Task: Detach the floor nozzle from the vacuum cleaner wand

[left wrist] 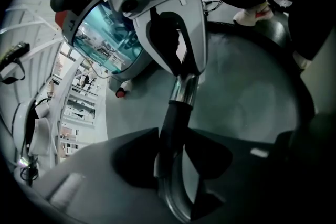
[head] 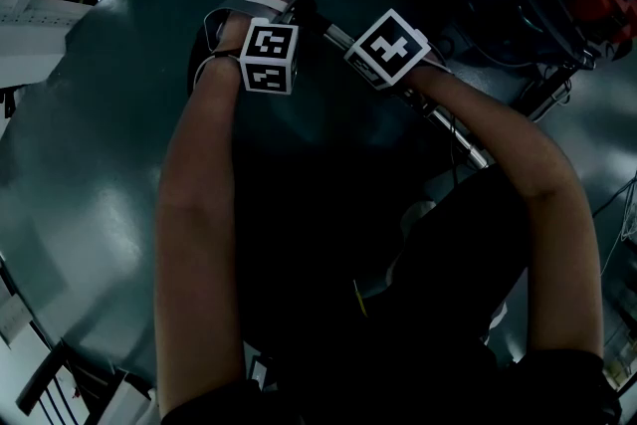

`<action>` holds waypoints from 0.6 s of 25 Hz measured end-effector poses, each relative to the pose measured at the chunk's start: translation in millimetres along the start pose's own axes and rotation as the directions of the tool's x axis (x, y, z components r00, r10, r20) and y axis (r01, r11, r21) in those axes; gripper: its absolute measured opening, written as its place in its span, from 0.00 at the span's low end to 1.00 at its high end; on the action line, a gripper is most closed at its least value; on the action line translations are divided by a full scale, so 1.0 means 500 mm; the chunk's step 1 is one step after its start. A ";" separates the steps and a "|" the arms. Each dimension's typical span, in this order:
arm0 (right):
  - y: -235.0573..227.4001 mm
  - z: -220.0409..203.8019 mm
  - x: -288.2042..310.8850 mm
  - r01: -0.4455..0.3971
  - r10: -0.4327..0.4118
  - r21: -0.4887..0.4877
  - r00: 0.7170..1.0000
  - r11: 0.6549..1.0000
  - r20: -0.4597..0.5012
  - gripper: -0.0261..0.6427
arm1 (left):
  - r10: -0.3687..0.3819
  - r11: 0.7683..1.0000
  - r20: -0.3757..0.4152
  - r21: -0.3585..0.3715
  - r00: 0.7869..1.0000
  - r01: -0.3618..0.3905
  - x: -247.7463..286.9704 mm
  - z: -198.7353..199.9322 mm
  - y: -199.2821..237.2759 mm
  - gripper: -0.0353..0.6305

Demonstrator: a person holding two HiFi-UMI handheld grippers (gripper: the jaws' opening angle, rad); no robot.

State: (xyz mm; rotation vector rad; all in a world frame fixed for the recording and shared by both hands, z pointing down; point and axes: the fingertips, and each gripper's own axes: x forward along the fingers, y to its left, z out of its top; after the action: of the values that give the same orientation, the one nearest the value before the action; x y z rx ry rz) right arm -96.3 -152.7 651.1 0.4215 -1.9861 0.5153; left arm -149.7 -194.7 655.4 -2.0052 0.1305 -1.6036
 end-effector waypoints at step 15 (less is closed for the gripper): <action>0.020 -0.022 -0.003 -0.060 0.082 -0.169 0.989 0.984 0.124 0.37 | -0.057 0.997 -0.173 -0.062 0.983 0.047 -0.013 -0.093 -0.038 0.28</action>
State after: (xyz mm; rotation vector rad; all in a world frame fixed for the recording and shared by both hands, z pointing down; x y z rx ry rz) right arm -92.6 -138.4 652.5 0.2876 -2.1575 0.3712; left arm -199.2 -192.9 664.7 -1.9230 0.1943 -1.8272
